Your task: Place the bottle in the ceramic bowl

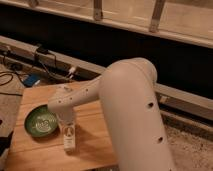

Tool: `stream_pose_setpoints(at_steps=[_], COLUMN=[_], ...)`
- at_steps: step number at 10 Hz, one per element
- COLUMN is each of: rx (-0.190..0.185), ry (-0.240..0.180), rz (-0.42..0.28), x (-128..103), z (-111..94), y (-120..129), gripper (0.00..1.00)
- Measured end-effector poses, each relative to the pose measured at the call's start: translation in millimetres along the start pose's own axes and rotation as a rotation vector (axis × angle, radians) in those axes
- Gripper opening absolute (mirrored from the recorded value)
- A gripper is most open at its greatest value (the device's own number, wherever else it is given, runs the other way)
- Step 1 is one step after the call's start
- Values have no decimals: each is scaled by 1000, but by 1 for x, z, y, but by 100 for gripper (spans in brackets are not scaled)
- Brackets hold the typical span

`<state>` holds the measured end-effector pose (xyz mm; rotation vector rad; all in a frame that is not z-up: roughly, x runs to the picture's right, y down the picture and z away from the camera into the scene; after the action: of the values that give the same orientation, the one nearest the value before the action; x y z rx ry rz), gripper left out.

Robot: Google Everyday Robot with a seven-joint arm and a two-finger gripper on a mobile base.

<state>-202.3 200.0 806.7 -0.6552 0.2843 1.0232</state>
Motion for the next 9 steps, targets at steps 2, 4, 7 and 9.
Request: stream_pose_setpoints(at_steps=[2,4,7,9], rx=[-4,-7,-7,-14], ry=[-58,-121,-194,-220], rz=[-19,-84,-336,-467], x=[-17,-36,-74,-84], z=[-25,-44,-57,-66], y=[-9,-3,28,62], gripper=[0,0,0,0])
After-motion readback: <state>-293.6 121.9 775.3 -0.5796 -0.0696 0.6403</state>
